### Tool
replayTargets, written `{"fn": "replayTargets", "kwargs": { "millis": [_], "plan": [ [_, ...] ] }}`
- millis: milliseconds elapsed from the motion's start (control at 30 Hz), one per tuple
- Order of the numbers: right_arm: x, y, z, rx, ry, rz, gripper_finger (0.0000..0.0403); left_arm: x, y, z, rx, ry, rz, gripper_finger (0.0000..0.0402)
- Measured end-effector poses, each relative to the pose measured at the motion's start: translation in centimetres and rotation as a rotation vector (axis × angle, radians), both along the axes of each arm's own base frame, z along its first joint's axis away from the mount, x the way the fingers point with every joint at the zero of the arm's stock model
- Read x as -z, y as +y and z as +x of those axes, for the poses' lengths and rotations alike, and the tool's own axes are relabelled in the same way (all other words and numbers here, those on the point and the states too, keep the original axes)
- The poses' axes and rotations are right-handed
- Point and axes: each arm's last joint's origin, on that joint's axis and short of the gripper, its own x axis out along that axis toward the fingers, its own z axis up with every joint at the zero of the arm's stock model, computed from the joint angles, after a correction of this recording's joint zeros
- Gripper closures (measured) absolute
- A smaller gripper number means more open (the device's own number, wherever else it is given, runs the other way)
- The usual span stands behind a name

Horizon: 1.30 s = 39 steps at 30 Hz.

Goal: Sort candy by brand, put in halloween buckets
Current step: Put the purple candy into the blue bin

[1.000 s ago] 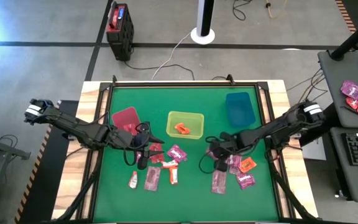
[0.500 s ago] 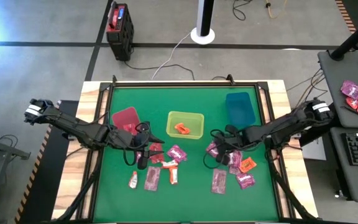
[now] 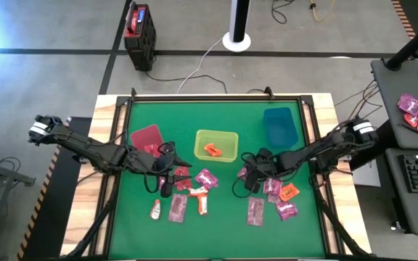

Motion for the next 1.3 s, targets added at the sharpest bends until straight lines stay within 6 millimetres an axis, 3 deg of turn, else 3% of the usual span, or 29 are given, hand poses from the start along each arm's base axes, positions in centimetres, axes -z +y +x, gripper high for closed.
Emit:
{"fn": "replayTargets", "kwargs": {
  "millis": [133, 333, 733, 1033, 1300],
  "plan": [
    [1.7, 0.1, 0.0, -0.026, 0.073, 0.011, 0.0109, 0.0, 0.0, 0.0, 0.000, -0.003, -0.001, 0.0233],
    [3.2, 0.3, 0.8, -0.050, 0.073, 0.056, 0.0189, 0.0, 0.0, 0.0, 0.000, -0.002, -0.001, 0.0233],
    [1.6, 0.5, 1.0, -0.127, -0.013, 0.091, 0.0384, 0.0, 0.0, 0.0, 0.000, -0.002, -0.001, 0.0233],
    [-1.5, 0.4, 0.7, -0.141, -0.122, 0.073, 0.0394, 0.0, 0.0, 0.0, 0.000, -0.002, -0.001, 0.0233],
    [-5.6, -0.1, -0.5, -0.110, -0.254, -0.007, 0.0395, 0.0, 0.0, 0.0, 0.000, -0.002, -0.001, 0.0233]
  ]
}}
